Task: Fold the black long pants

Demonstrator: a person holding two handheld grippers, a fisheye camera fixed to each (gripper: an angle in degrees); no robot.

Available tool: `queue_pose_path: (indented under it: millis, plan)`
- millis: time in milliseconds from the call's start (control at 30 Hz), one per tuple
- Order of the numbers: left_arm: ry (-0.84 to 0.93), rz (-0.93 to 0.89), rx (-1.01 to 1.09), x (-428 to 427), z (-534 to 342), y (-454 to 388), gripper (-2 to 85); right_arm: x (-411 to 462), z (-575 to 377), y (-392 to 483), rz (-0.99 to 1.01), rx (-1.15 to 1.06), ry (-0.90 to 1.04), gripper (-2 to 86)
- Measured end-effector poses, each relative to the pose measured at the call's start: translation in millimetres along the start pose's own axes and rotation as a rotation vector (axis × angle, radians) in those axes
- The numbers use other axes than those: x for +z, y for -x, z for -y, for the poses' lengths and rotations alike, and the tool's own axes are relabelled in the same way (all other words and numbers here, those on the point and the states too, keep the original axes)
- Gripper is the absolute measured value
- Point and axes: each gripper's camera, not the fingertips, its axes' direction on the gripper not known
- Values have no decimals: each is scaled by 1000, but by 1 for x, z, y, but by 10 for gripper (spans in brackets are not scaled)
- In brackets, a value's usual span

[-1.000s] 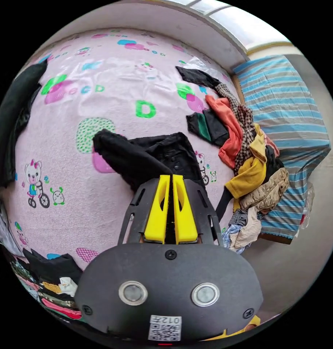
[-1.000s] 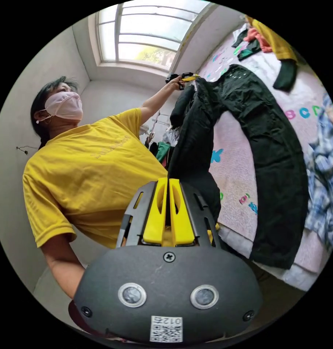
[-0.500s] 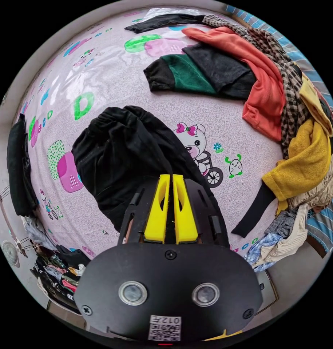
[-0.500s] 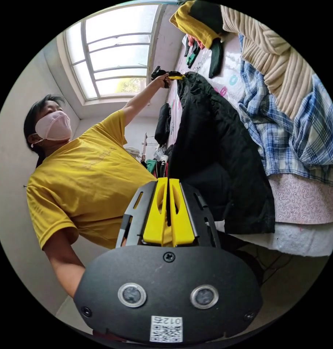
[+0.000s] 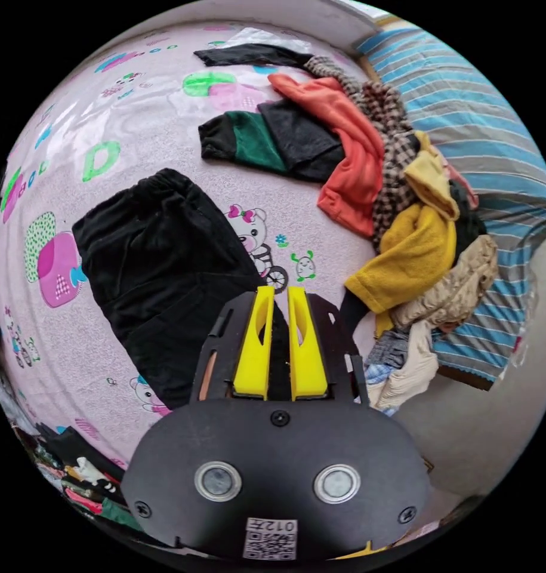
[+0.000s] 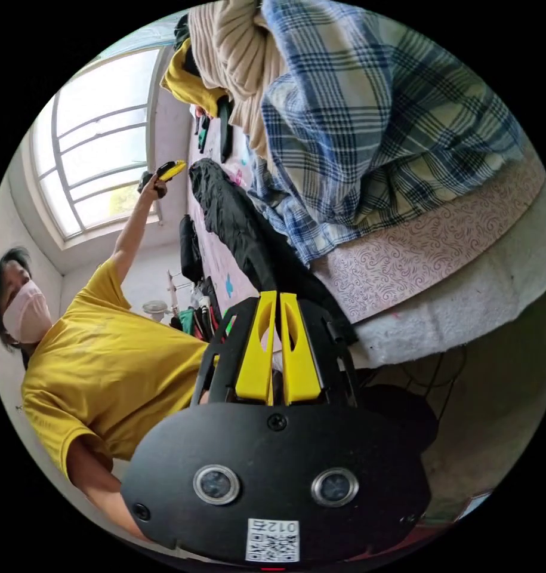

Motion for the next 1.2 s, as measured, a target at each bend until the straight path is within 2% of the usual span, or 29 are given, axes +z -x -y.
queue_pose_path:
  millis: [100, 267, 367, 433, 533, 633, 733, 833, 967, 1000, 1033, 1133, 1200]
  plan:
    - [-47, -105, 77, -22, -59, 2, 6, -6, -12, 6, -45, -42, 36, 27]
    - [-6, -95, 288, -2, -185, -25, 4, -15, -33, 19, -247, -154, 101, 49]
    - [93, -55, 453, 49, -273, -56, 3, -16, -42, 25, -344, -194, 102, 39]
    - [235, 16, 598, 102, -341, -89, 3, -18, -48, 24, -386, -188, 73, 28]
    - [402, 87, 780, 158, -416, -131, 2, -26, -56, 18, -314, -119, 60, 21]
    - [445, 78, 870, 176, -461, -163, 2, -39, -73, 24, -131, -91, 47, 17]
    - [469, 30, 887, 176, -477, -180, 2, -50, -99, 36, 129, -69, 10, 16]
    - [471, 42, 881, 173, -479, -184, 3, -51, -120, 30, 243, -12, -54, 16]
    - [530, 73, 845, 187, -476, -183, 2, -39, -125, -26, 45, 166, -80, 16]
    - [539, 88, 845, 192, -476, -183, 2, -37, -125, -42, -57, 195, -104, 15]
    - [547, 120, 847, 198, -478, -185, 2, -36, -126, -51, -103, 189, -131, 15]
    - [544, 171, 884, 208, -488, -193, 2, -42, -135, -53, -45, 126, -239, 14]
    - [537, 184, 910, 212, -496, -199, 2, -43, -141, -43, -119, 69, -265, 13]
